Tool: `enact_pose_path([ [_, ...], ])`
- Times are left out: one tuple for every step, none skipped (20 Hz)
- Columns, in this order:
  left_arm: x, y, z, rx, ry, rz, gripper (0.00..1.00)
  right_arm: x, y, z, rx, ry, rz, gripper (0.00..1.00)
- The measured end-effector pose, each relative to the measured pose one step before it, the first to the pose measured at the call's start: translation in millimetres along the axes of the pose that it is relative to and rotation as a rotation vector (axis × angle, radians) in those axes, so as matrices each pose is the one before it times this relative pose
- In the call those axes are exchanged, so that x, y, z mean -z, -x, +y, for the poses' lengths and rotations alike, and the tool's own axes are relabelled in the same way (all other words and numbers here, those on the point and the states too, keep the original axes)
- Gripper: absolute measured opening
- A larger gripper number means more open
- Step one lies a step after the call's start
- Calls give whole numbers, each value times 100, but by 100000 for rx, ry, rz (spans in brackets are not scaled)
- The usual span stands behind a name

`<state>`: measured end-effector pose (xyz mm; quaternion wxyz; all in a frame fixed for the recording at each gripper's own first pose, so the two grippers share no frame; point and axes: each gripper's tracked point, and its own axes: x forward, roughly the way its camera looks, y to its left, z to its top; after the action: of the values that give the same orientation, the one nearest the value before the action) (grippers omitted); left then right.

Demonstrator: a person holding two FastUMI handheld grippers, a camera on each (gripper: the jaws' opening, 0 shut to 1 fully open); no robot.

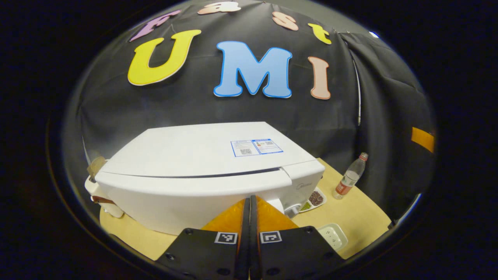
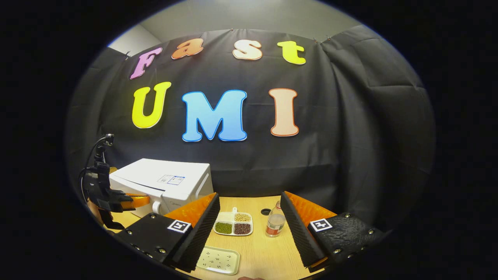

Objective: Open the microwave oven with the left hand, put the food in, and close the microwave oven.

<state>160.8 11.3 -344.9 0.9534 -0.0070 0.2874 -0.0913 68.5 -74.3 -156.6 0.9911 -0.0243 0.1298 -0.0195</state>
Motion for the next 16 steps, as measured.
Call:
enact_pose_path([
  [-75, -2, -6, 402, 855, -406, 7, -103, 34, 116, -256, 253, -291, 95],
  [46, 4, -2, 341, 663, -139, 8, -103, 25, 77, -220, 82, -188, 95],
  [-63, -54, 15, 12, 15, -196, 8, 33, -36, 37, -190, 59, -58, 95],
  [-101, -231, 61, -183, 147, -552, 7, -20, -33, 97, -216, 41, 58, 95],
  [-365, -419, 696, -3593, -471, -509, 7, 34, 13, 22, -290, 75, 33, 95],
  [245, -32, -962, 4494, 4307, 1260, 7, -47, 26, 20, -182, 210, 118, 95],
  [65, -149, -464, 655, 952, -482, 7, -76, 69, -15, -77, 471, -173, 95],
  [82, -157, -52, 818, -1690, 119, 7, -159, 153, -141, 318, 413, -517, 95],
  [40, -114, -135, 30, -1864, 154, 7, -116, 139, -164, 377, 101, -345, 95],
  [43, -6, -97, 100, -1354, 295, 7, -58, 146, -106, 248, 34, -150, 95],
  [-28, -16, 35, -441, -149, 27, 7, -24, 132, -79, 153, 2, -77, 95],
  [-84, 101, 0, -398, 847, -11, 7, -57, 118, 26, -232, -238, -39, 95],
  [-530, 386, 123, -1215, 936, -996, 7, -13, 47, 126, -235, -437, -45, 95],
  [-885, 620, 77, -840, 662, -1687, 7, -217, 151, 205, -343, -438, -286, 95],
  [-1339, 991, -263, 484, 388, -2774, 7, -300, 194, 232, -139, -400, -676, 95],
  [-1759, 1481, -276, 615, -1019, -4128, 7, -512, 68, 345, -166, -763, -969, 95],
])
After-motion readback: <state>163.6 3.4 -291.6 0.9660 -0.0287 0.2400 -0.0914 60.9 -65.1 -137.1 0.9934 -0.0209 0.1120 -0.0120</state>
